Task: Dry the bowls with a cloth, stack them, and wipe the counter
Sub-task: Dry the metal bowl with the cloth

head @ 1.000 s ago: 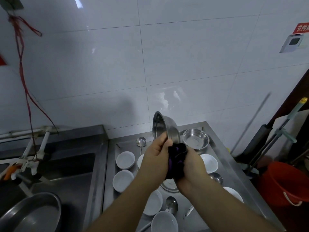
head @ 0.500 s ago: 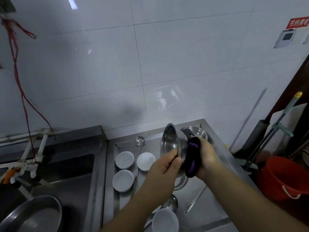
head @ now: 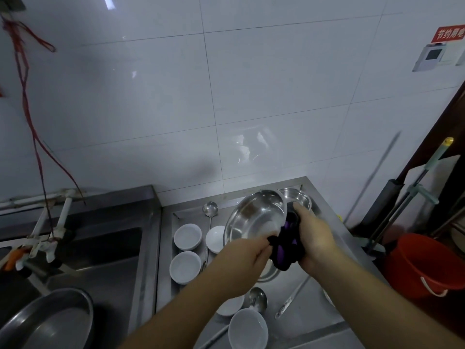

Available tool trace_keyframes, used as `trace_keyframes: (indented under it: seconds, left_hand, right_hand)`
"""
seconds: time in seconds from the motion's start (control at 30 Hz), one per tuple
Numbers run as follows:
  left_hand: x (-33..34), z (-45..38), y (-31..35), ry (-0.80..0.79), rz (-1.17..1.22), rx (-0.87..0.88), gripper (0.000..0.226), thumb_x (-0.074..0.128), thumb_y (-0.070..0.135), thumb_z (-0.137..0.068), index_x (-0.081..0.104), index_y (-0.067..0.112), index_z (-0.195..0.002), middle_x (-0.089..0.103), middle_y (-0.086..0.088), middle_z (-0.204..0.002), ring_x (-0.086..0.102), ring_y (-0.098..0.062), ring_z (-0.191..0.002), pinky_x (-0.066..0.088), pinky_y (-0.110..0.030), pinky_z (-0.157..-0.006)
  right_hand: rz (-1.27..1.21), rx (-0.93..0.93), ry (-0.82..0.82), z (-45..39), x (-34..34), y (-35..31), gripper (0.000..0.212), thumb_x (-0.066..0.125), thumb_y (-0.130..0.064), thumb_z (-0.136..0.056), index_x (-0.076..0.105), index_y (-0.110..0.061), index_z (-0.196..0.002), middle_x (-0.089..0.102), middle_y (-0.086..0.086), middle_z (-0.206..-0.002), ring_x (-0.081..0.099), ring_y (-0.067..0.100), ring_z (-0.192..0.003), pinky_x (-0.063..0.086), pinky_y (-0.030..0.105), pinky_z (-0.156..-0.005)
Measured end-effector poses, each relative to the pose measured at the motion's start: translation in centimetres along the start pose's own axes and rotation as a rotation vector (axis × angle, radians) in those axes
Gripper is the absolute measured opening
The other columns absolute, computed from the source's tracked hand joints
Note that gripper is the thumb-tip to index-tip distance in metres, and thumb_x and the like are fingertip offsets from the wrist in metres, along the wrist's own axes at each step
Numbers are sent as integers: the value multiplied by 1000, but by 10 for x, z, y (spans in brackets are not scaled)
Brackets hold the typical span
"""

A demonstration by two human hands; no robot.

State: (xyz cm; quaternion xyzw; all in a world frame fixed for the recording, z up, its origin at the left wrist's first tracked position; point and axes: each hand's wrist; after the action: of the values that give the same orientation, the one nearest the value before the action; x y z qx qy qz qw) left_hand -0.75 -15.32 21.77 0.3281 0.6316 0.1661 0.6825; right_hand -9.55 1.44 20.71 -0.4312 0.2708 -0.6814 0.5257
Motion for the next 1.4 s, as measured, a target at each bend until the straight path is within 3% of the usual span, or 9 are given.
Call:
trace_keyframes:
  seconds: [0.07,0.17,0.37,0.57,0.77,0.93,1.1,1.23,1.4]
  left_hand:
    - [-1,1,3,-38,-126,59,21,42,31,-112,55,39,-126,53,15,-70,49,1,-65,36,-24,-66]
    - [-1,-1,3,-89,-248,103,42,37,34,-112,39,42,-152,71,4,-100,59,-13,-81,44,-31,-72]
    - [6,-4,-2,-20,-315,123,48,35,42,-108,43,38,-155,74,3,-111,66,-20,-95,49,-34,-78]
    - [5,-18,-31,430,-183,-61,44,45,41,-106,56,28,-146,59,14,-138,46,-4,-130,35,-31,-114]
    - [23,-40,-61,394,416,-486,15,50,44,-103,65,42,-100,70,17,-94,65,-1,-88,52,-30,-75]
    - [50,-66,-68,293,722,-627,20,56,26,-93,71,29,-80,69,-1,-74,63,-23,-76,62,-54,-83]
    - [81,-111,-65,297,827,-695,20,59,13,-100,77,21,-102,80,-4,-86,77,-15,-75,60,-22,-66]
    - [106,-155,-59,325,867,-761,19,61,9,-100,78,16,-97,80,-6,-82,77,-14,-74,63,-27,-72]
    - [143,-210,-54,321,916,-881,13,64,12,-101,75,9,-107,80,-14,-96,78,-31,-95,65,-45,-90]
  right_hand:
    - [-2,30,-60,0,-5,-3,59,86,-49,-76,73,-6,-114,75,19,-105,77,39,-91,65,55,-77]
    - [32,34,-73,-1,-14,3,64,88,-30,-73,66,-2,-126,70,18,-93,72,33,-67,60,41,-56]
    - [-62,-5,-103,-9,-19,19,27,85,-23,-59,83,-10,-83,76,18,-86,76,35,-71,61,39,-62]
    - [-78,54,-119,-15,-34,21,53,79,-22,-64,70,1,-110,72,29,-92,66,70,-83,57,46,-65]
    - [-16,64,-26,-32,-67,24,63,82,-22,-73,61,2,-126,63,38,-100,64,70,-88,58,61,-74]
    - [90,26,127,-49,-94,25,42,85,-17,-80,68,-2,-115,66,27,-72,61,37,-57,58,51,-49]
    - [-15,47,158,-81,-126,9,38,83,-19,-88,65,-3,-117,59,22,-65,62,34,-53,55,43,-44]
    - [-98,82,110,-118,-152,-10,30,83,-14,-85,72,3,-107,65,25,-79,67,46,-70,58,61,-61]
    - [-53,108,200,-176,-194,-26,21,76,-1,-83,73,-5,-103,72,18,-76,71,30,-62,60,43,-55]
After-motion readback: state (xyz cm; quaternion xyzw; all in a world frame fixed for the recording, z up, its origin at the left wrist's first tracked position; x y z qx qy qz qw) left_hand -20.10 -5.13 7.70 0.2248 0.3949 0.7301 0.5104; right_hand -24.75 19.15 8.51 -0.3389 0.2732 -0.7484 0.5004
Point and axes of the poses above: each hand's wrist, its own z-axis away from the middle knuckle, its own x-axis out of the palm, y = z × x
